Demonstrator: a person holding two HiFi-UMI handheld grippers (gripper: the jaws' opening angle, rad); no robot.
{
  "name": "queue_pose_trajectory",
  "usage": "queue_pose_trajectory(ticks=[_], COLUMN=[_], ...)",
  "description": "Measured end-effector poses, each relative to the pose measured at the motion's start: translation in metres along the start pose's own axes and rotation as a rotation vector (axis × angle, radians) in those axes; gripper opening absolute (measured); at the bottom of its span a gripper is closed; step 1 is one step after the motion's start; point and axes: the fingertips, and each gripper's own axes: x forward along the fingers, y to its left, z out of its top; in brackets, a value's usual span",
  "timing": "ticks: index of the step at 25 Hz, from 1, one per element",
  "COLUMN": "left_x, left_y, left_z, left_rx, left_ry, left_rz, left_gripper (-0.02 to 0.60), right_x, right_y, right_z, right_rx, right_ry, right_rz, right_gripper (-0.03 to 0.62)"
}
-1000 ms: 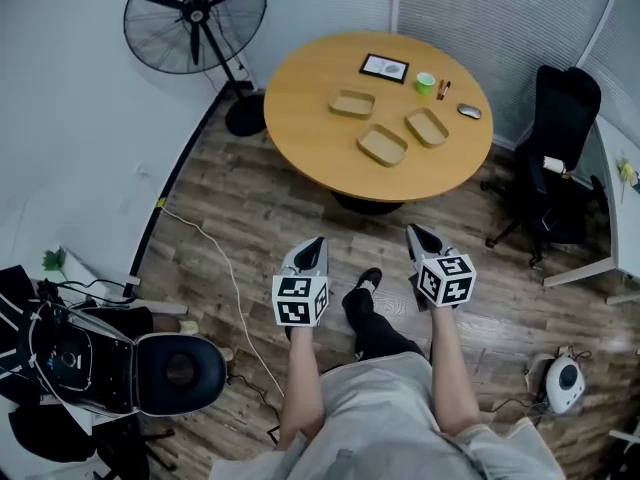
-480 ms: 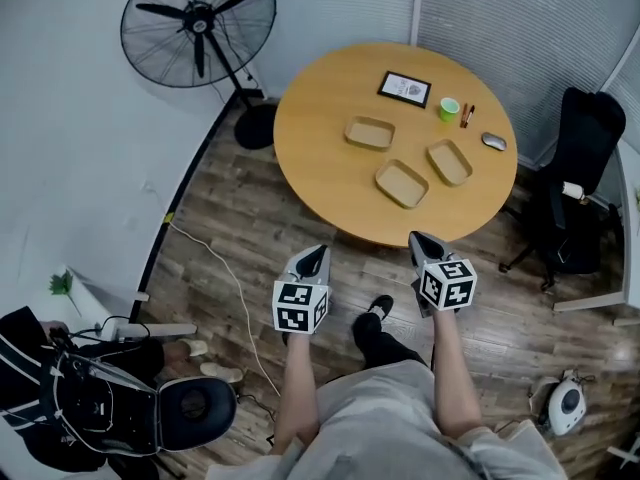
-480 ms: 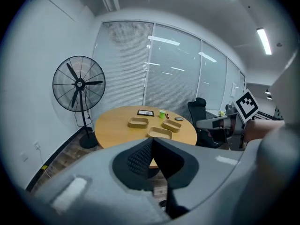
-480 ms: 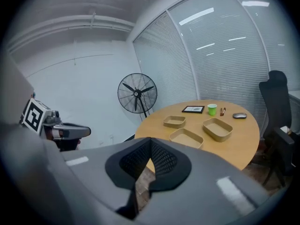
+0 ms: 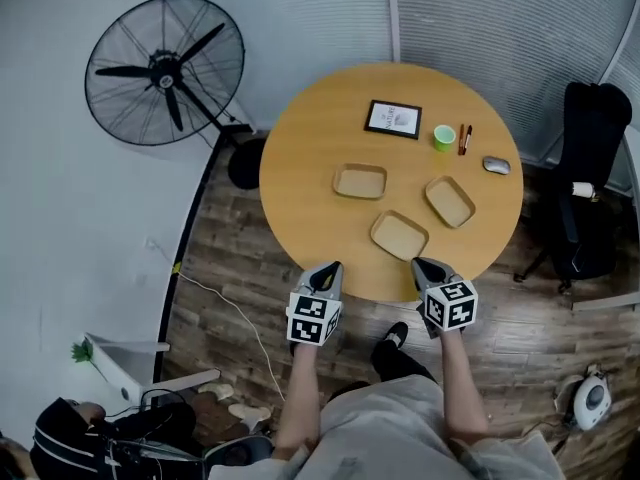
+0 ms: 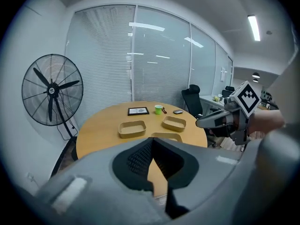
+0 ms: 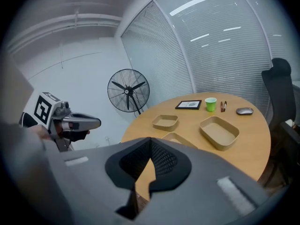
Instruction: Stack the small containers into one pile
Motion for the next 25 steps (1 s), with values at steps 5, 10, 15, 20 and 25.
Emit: queue_pose_trajectory(ticks=[5,10,15,20,25], left_x=[0.038,0.07,0.098,0.132,0.159], left_y=[0.009,0.008,0.015,0.031,0.045], left_z=[0.02,0.031,0.034,0.032,0.032], left_rx=[0.04,0.082,0.196,0.353,0.442], left_ry=[0.028,0.044,0.07,0.134,0.152], left_rz=[-0.044,-0.113,-0.189,-0.257,-0.343], left_gripper=[0.008,0.008,0.008,0.008,0.008], right_x=[0.02,0.027,0.03,0.044,0.059], right_y=[-0.014,-0.019,-0.02,-0.022,-0.019], right_z=[0.013,0.023,0.028,0.038,0.043], right_rx=[0.041,0.054,0.071,0.12,0.157], right_ry=[-0.001,0.0,-0.001,-0.019,-0.043], right_rz=[-0.015,-0.037,-0.09,-0.152,-0.218], right_gripper=[-0.002,-0.002,-0.002,-0.002,-0.002])
